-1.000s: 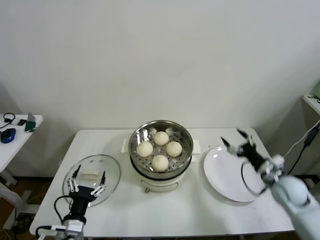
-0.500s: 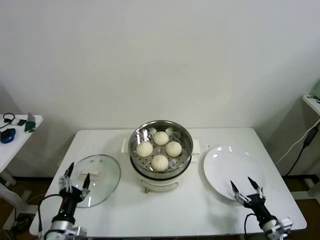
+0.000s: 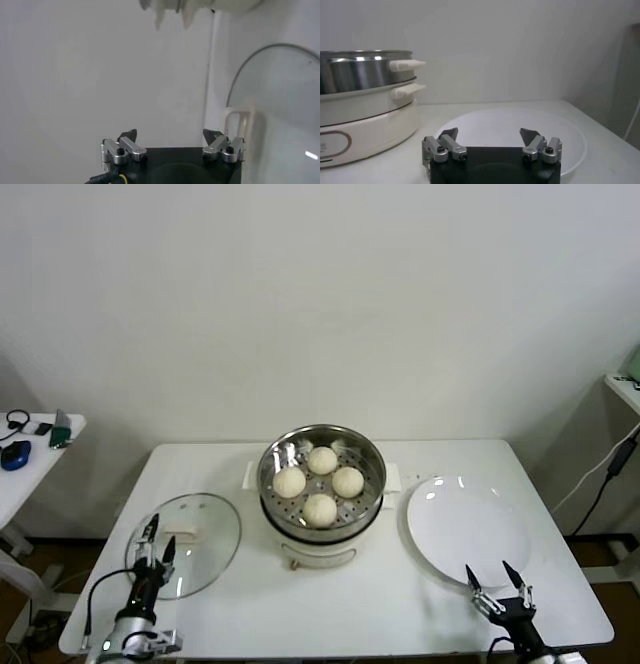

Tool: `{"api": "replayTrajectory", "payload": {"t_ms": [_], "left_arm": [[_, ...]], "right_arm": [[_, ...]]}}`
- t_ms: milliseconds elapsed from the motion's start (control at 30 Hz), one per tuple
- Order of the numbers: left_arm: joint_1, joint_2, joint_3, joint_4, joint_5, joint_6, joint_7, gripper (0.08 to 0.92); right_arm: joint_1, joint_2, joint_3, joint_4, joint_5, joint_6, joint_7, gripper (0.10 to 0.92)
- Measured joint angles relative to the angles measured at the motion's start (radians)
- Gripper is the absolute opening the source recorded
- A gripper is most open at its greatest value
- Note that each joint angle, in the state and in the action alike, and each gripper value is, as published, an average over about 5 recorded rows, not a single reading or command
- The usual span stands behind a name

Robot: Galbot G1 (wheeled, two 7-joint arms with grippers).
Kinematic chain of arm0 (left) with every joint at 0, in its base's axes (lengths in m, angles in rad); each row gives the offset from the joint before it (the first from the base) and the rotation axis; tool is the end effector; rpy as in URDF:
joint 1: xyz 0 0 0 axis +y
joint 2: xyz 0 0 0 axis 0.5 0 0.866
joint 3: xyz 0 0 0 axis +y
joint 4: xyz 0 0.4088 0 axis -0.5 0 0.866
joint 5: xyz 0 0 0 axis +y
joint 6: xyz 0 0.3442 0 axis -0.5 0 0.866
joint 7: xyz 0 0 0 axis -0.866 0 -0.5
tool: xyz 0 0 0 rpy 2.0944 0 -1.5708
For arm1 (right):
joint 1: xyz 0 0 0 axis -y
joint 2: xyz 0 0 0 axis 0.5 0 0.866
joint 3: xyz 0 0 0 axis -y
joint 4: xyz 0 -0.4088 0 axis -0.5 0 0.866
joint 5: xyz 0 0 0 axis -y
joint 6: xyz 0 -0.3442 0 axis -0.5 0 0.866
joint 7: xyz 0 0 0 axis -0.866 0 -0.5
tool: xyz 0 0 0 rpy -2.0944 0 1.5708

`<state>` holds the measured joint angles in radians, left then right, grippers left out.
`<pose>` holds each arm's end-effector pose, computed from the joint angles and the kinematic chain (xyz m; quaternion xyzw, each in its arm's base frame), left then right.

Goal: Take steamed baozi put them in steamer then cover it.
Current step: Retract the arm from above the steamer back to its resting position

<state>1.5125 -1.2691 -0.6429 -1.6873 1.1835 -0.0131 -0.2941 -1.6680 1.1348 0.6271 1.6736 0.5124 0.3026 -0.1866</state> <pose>0.1508 0.1484 -0.4562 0.0224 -0.7238 -0.6887 0.0371 0.0888 -0.1898 -0.4613 0.0569 -0.9941 -0.0299 0.0871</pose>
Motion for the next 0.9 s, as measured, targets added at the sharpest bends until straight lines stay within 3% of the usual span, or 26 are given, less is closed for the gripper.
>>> {"api": "replayTrajectory", "payload": {"t_ms": [767, 900], "left_arm": [[-0.182, -0.017, 0.026, 0.247, 0.129, 0.023, -0.025, 0.820], [-0.204, -0.018, 0.027, 0.276, 0.145, 0.028, -0.025, 0.749]], "right_arm": [[-0.043, 0.062, 0.035, 0.032, -0.031, 0.026, 0.003, 0.823], [-0.048, 0.065, 0.039, 0.033, -0.035, 0.031, 0.003, 0.823]]}}
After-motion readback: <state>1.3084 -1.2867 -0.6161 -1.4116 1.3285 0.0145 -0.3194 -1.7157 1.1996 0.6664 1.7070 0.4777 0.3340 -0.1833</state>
